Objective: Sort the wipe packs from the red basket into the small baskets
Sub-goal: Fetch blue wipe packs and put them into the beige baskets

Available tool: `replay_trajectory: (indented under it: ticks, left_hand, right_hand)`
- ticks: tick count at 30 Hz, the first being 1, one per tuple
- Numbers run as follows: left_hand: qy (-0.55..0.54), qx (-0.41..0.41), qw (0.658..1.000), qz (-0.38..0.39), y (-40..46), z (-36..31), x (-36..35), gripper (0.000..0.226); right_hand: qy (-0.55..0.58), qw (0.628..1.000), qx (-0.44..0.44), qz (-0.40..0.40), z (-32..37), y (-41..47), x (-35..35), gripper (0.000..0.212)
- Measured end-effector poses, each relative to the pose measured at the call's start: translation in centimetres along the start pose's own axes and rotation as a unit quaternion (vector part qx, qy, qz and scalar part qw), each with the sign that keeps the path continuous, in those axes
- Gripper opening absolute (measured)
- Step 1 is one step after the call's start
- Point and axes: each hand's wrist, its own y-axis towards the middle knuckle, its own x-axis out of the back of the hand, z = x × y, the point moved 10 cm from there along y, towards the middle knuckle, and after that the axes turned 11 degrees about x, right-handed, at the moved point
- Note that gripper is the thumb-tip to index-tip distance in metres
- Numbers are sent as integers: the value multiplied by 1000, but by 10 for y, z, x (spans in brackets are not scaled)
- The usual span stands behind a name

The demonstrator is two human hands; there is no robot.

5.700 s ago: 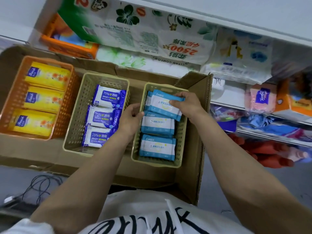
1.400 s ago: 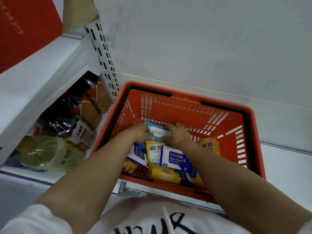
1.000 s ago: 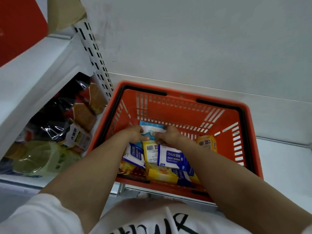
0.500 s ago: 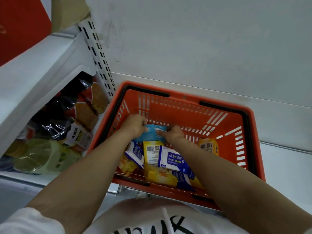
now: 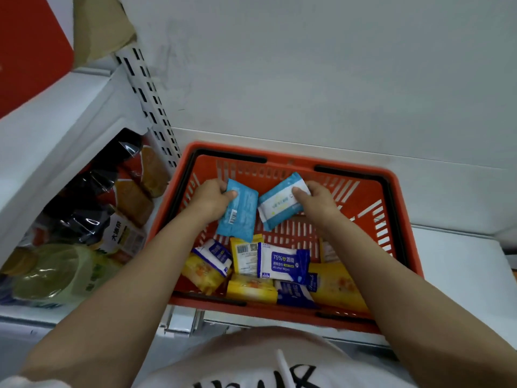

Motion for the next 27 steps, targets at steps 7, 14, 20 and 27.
replay_trajectory:
  ticks: [7,14,20,27]
  left_hand:
    - [-209,-31,976,44,-29,-30,4,15]
    - [-287,-62,948,124,-49,-62,-18,11]
    - [-340,-85,926,138,-80,-79,-32,18]
    - [-288,-193,910,228,-179,-126,-84,28]
  right_hand:
    - [14,981,118,-153,52,-39,52,16]
    - [114,989,18,-94,44,-69,47,35]
    - [167,967,74,-177,64,-114,99,18]
    - [198,934,135,-267,59,-202,178,24]
